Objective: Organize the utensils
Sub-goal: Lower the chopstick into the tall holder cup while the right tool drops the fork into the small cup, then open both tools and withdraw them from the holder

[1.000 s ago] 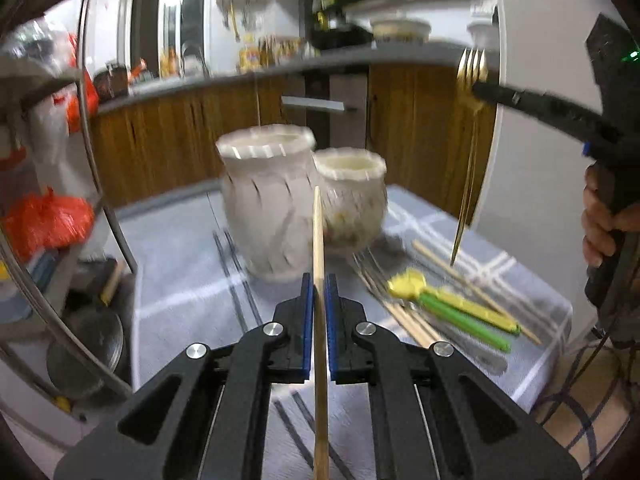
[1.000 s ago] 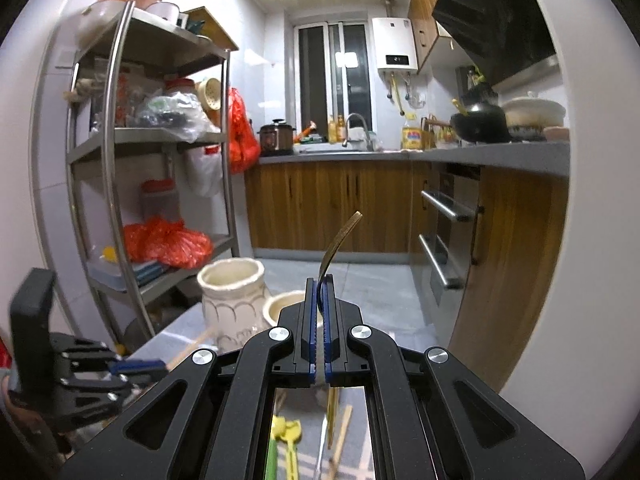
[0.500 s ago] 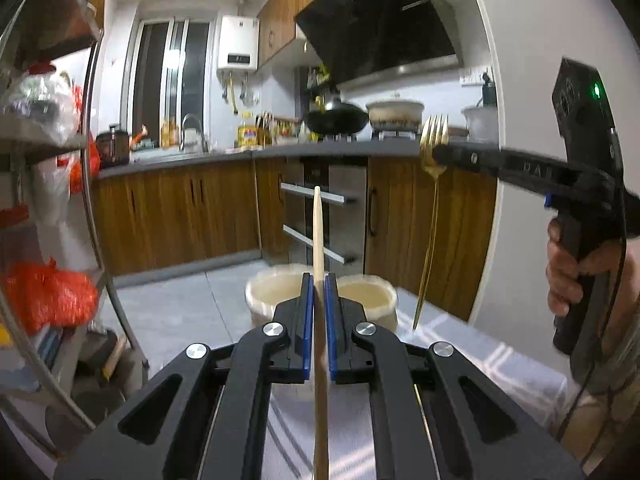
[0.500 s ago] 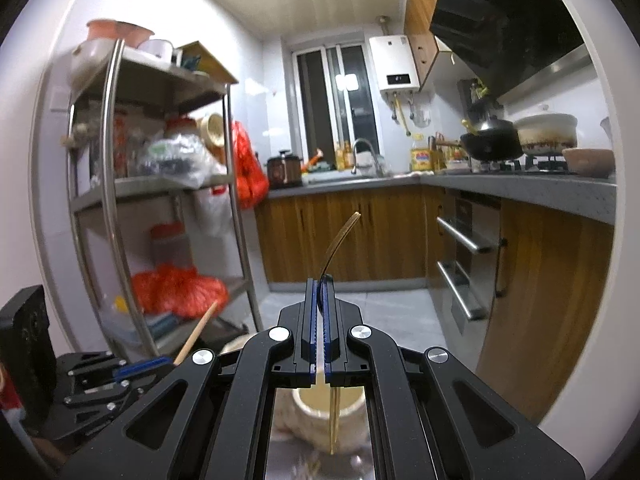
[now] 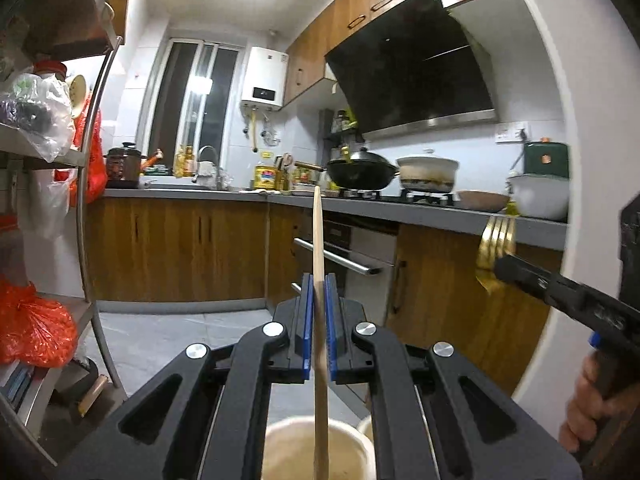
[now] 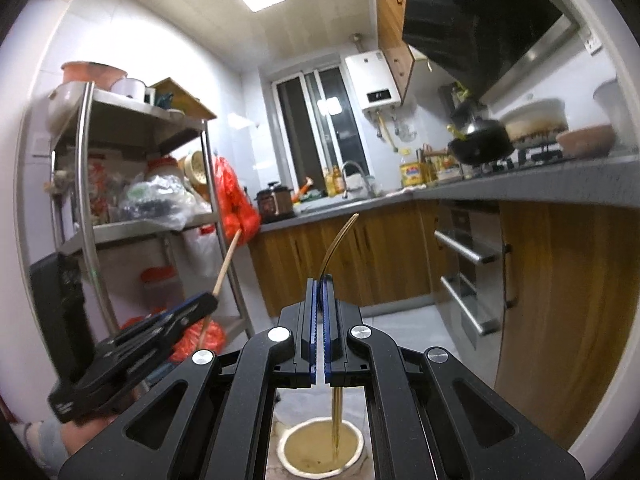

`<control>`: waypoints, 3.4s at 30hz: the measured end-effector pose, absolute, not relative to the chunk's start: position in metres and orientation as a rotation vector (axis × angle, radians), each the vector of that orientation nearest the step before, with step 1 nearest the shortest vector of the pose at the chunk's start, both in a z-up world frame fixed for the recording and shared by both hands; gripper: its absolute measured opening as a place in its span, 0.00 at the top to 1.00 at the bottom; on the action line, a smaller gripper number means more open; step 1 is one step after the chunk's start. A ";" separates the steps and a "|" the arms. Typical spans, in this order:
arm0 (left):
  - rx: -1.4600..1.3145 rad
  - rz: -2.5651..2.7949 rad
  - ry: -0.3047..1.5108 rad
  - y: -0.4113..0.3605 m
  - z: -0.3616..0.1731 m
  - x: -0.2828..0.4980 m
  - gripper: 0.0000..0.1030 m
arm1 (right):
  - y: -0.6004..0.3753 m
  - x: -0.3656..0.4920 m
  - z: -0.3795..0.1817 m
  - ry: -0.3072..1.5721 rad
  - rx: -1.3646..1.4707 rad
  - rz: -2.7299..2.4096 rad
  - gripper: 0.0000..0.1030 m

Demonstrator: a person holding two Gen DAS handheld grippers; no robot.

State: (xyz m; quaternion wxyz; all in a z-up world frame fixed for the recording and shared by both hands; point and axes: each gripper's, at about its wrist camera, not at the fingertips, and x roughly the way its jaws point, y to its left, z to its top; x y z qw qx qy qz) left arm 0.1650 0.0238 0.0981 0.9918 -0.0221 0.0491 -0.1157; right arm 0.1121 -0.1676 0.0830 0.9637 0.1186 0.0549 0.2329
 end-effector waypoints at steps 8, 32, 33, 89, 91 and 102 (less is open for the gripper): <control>-0.031 -0.205 0.165 0.022 0.065 0.172 0.95 | -0.157 0.133 0.056 0.231 0.215 0.489 0.97; -0.026 -0.131 0.262 0.037 0.025 0.148 0.69 | -0.150 0.152 0.031 0.306 0.177 0.426 0.96; -0.027 -0.131 0.261 0.037 0.025 0.148 0.68 | -0.150 0.152 0.030 0.308 0.176 0.424 0.96; 0.072 -0.138 0.433 0.003 0.008 0.043 0.05 | -0.189 0.074 0.018 0.375 0.085 0.360 0.05; 0.080 -0.144 0.452 0.003 0.001 0.041 0.05 | -0.184 0.071 0.008 0.407 0.053 0.372 0.05; 0.049 -0.124 0.562 0.021 -0.031 0.037 0.05 | -0.137 0.071 -0.035 0.565 -0.108 0.495 0.07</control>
